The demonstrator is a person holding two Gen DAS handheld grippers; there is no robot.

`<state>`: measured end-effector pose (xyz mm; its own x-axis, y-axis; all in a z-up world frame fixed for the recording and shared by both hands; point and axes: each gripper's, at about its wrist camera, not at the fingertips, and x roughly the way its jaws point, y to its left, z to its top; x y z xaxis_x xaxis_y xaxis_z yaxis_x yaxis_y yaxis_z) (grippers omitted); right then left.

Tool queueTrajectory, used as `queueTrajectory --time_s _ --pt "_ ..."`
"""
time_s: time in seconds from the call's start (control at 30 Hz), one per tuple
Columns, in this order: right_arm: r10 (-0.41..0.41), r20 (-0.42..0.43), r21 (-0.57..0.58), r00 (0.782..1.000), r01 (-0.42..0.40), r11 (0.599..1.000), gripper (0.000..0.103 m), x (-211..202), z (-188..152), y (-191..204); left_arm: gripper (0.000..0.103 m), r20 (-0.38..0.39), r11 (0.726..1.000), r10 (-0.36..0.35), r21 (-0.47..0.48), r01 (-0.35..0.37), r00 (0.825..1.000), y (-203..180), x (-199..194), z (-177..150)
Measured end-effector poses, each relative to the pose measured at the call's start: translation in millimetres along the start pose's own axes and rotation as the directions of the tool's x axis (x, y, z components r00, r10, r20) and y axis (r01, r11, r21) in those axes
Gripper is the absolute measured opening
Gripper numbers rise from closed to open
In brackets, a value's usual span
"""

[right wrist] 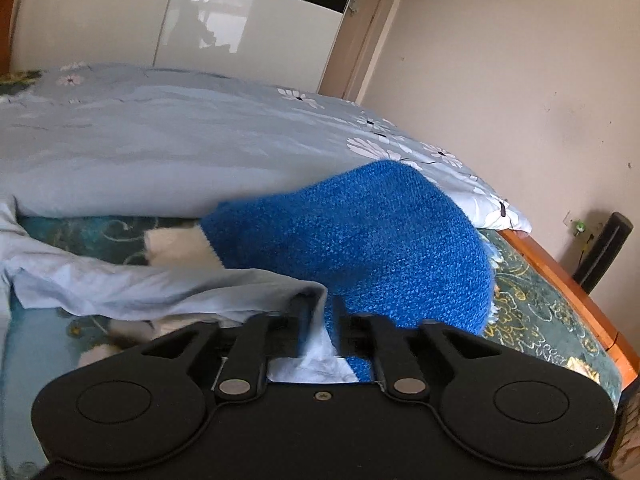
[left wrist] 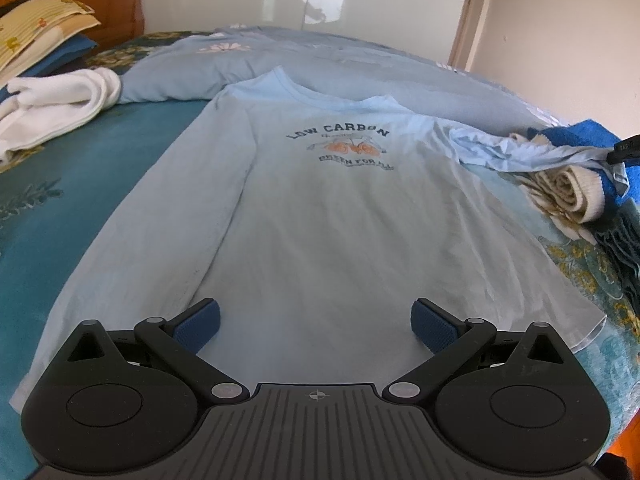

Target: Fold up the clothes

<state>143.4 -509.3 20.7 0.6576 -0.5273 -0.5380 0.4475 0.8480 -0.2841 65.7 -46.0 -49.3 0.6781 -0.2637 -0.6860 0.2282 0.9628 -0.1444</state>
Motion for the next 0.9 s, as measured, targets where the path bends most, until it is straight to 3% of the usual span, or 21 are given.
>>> queueTrajectory --time_s 0.17,0.23,0.3,0.53,0.7,0.9 --pt "0.024 0.037 -0.036 0.999 -0.023 0.999 0.052 -21 2 8 0.103 0.012 1.000 -0.009 -0.012 0.009 1.000 2 -6 0" --pt "0.038 0.061 -0.055 0.997 -0.034 0.998 0.073 -32 2 12 0.103 0.018 1.000 -0.012 -0.017 0.012 1.000 3 -8 0" --pt "0.047 0.093 -0.087 0.995 -0.039 0.995 0.078 -44 2 17 0.103 0.024 1.000 -0.015 -0.023 0.015 1.000 5 -11 1" --pt "0.088 0.162 -0.184 0.983 -0.058 0.981 0.089 -80 7 34 0.103 0.042 0.999 -0.027 -0.042 0.029 0.999 8 -20 0" --pt "0.155 0.174 -0.140 0.972 -0.132 0.981 0.094 -103 7 37 0.103 0.058 0.998 -0.032 -0.053 0.036 0.998 10 -27 0" --pt "0.276 0.198 -0.075 0.941 -0.266 0.961 0.099 -137 -3 43 0.103 0.070 0.997 -0.034 -0.067 0.039 0.997 14 -33 -1"
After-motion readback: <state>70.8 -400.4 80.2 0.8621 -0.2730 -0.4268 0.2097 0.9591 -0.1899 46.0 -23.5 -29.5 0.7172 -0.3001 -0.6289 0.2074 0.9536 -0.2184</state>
